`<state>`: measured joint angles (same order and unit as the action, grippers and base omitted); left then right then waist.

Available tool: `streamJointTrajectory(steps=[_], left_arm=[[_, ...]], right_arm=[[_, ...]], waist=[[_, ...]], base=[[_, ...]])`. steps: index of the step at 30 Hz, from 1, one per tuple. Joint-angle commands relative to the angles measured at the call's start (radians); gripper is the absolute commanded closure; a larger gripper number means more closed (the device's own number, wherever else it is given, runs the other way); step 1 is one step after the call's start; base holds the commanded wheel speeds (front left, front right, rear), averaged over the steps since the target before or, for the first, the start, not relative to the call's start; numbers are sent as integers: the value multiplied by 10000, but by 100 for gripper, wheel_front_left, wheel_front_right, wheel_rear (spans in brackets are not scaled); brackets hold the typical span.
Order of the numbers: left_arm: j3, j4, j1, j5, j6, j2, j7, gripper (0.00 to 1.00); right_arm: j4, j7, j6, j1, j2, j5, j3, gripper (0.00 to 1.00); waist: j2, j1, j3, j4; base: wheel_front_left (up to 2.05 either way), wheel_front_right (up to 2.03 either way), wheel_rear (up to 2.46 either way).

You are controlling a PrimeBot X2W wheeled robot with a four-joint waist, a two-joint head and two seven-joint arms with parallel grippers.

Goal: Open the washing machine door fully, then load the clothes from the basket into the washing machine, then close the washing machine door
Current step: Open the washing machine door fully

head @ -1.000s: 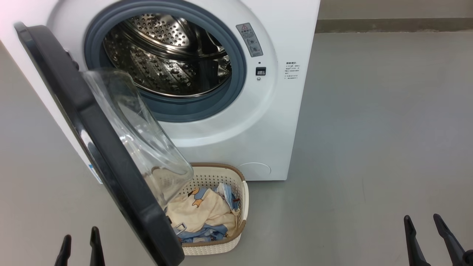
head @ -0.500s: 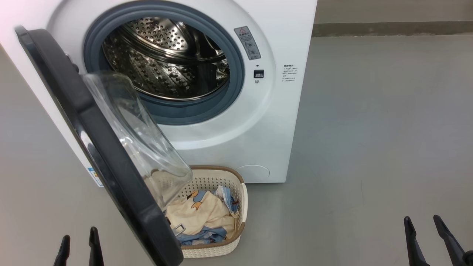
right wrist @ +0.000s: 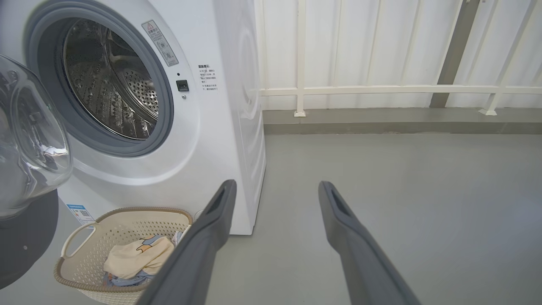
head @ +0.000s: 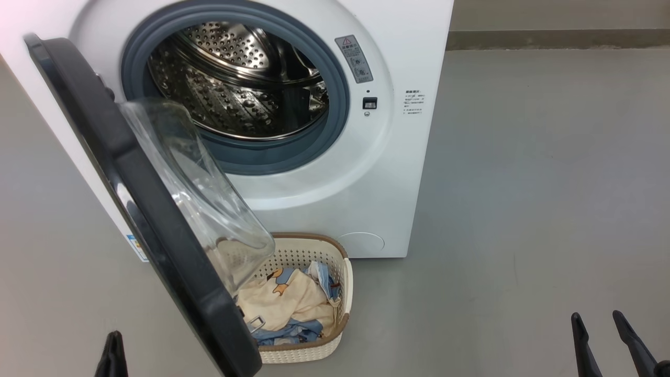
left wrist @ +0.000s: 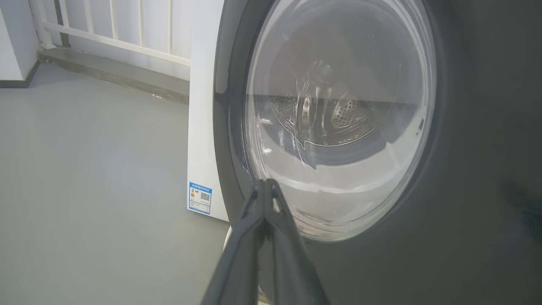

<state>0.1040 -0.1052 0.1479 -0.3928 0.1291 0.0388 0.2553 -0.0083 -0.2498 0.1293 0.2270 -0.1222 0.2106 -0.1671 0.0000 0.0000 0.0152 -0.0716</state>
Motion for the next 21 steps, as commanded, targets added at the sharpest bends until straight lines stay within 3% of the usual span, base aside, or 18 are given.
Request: streamJointTrajectory(steps=[1,16,21], left_arm=[[341,174,-160,-18,15,114,65,100],[394,127,-199,6,15,114,65,100],[1355,579,-472,143,-6,114,65,100]], right_arm=[[-248,-120,14,-160,-185,-179,284,0],[-291,-120,14,-180,-152,-210,258,0],[-286,-120,14,-143,-141,-219,220,0]], waist=[[0,0,-3,-2],[0,0,-33,-21],[0,0,-24,-76]], base=[[0,0,0],[0,0,0],[0,0,0]])
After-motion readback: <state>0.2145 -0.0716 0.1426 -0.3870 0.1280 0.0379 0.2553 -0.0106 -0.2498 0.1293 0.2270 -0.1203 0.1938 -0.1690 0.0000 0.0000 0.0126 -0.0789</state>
